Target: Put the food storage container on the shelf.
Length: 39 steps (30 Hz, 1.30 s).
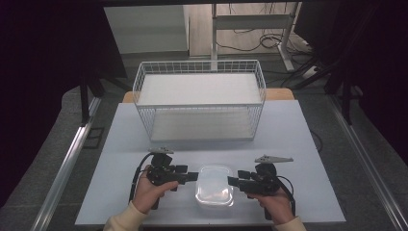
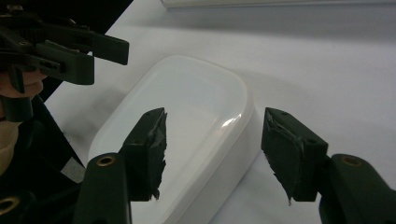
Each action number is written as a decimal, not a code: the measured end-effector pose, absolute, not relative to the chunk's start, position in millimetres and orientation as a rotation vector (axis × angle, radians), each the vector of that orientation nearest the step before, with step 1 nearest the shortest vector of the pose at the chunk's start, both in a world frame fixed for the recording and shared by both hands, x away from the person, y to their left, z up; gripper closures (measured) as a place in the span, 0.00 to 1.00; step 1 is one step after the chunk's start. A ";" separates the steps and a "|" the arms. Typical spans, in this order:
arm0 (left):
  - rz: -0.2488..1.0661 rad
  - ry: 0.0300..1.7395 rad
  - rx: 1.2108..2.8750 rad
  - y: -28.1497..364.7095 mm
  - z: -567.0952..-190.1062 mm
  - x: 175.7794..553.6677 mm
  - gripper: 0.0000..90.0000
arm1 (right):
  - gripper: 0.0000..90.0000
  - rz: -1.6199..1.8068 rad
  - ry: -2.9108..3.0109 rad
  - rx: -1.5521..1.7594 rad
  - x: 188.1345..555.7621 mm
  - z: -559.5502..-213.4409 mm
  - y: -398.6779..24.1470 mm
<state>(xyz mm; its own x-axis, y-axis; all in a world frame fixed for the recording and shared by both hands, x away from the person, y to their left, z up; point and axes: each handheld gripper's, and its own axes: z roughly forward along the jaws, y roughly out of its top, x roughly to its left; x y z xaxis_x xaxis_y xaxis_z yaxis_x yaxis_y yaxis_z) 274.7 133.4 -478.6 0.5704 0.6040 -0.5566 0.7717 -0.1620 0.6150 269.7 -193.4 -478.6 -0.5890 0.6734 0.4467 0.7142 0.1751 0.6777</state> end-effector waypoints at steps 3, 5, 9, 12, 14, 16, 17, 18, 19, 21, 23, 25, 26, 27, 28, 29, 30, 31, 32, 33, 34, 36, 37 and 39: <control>-0.245 1.128 1.859 132.5 -483.0 274.0 0.39 | 0.46 -1.399 -2.359 -1.414 269.2 -482.8 -193.2; -0.268 1.138 1.855 132.0 -486.2 274.0 0.39 | 0.46 -1.394 -2.350 -1.419 268.5 -484.6 -193.0; -0.334 1.138 1.845 128.5 -492.8 273.3 0.43 | 0.48 -1.385 -2.332 -1.419 266.6 -488.5 -191.2; -0.367 1.167 1.838 125.4 -499.1 274.0 0.45 | 0.49 -1.370 -2.314 -1.425 265.7 -491.8 -189.4; -0.366 1.172 1.847 123.2 -501.2 274.2 0.47 | 0.50 -1.364 -2.305 -1.428 265.7 -493.1 -189.0; -0.371 1.171 1.863 121.0 -502.6 274.1 0.49 | 0.51 -1.361 -2.292 -1.432 265.7 -493.8 -189.1; -0.376 1.170 1.866 119.6 -503.7 273.9 0.51 | 0.52 -1.361 -2.285 -1.434 265.8 -494.3 -189.2; -0.381 1.175 1.868 118.0 -504.6 273.6 0.52 | 0.53 -1.359 -2.278 -1.435 265.9 -495.1 -189.0; -0.397 1.172 1.863 117.4 -506.4 273.3 0.53 | 0.55 -1.355 -2.270 -1.434 266.1 -496.0 -188.9; -0.427 1.182 1.838 117.8 -508.9 273.1 0.56 | 0.58 -1.351 -2.248 -1.442 266.1 -497.3 -188.9; -0.435 1.197 1.809 120.8 -508.6 273.0 0.62 | 0.64 -1.362 -2.220 -1.468 265.5 -496.3 -191.1; -0.432 1.201 1.788 123.8 -507.9 272.4 0.69 | 0.68 -1.356 -2.181 -1.484 265.3 -496.3 -193.6; -0.428 1.203 1.782 124.3 -507.3 271.4 0.70 | 0.71 -1.362 -2.155 -1.494 265.2 -496.6 -194.9; -0.423 1.203 1.779 124.9 -506.3 270.0 0.72 | 0.72 -1.364 -2.130 -1.501 265.2 -496.6 -196.0; -0.418 1.204 1.768 125.4 -505.8 268.5 0.73 | 0.73 -1.365 -2.119 -1.498 265.2 -496.2 -197.2; -0.421 1.204 1.762 126.4 -505.1 267.4 0.75 | 0.75 -1.372 -2.112 -1.498 264.8 -495.8 -197.9; -0.425 1.200 1.752 127.2 -505.2 266.5 0.76 | 0.76 -1.374 -2.108 -1.495 264.2 -494.8 -198.7; -0.427 1.195 1.747 127.9 -505.2 265.6 0.77 | 0.76 -1.375 -2.110 -1.491 263.5 -493.9 -199.1; -0.426 1.193 1.742 128.2 -504.8 264.7 0.77 | 0.77 -1.379 -2.110 -1.489 262.6 -493.0 -199.3; -0.423 1.188 1.741 128.6 -504.2 263.6 0.78 | 0.77 -1.375 -2.109 -1.489 261.8 -491.9 -199.5; -0.419 1.186 1.741 128.9 -503.2 262.6 0.79 | 0.78 -1.383 -2.108 -1.488 261.1 -491.1 -199.7; -0.411 1.176 1.740 129.6 -501.6 261.2 0.80 | 0.79 -1.389 -2.107 -1.485 260.0 -489.6 -200.3; -0.401 1.170 1.741 129.9 -500.8 260.7 0.80 | 0.80 -1.396 -2.103 -1.483 259.6 -489.0 -200.6; -0.394 1.161 1.747 131.4 -498.5 259.6 0.82 | 0.82 -1.405 -2.102 -1.474 258.8 -487.6 -201.1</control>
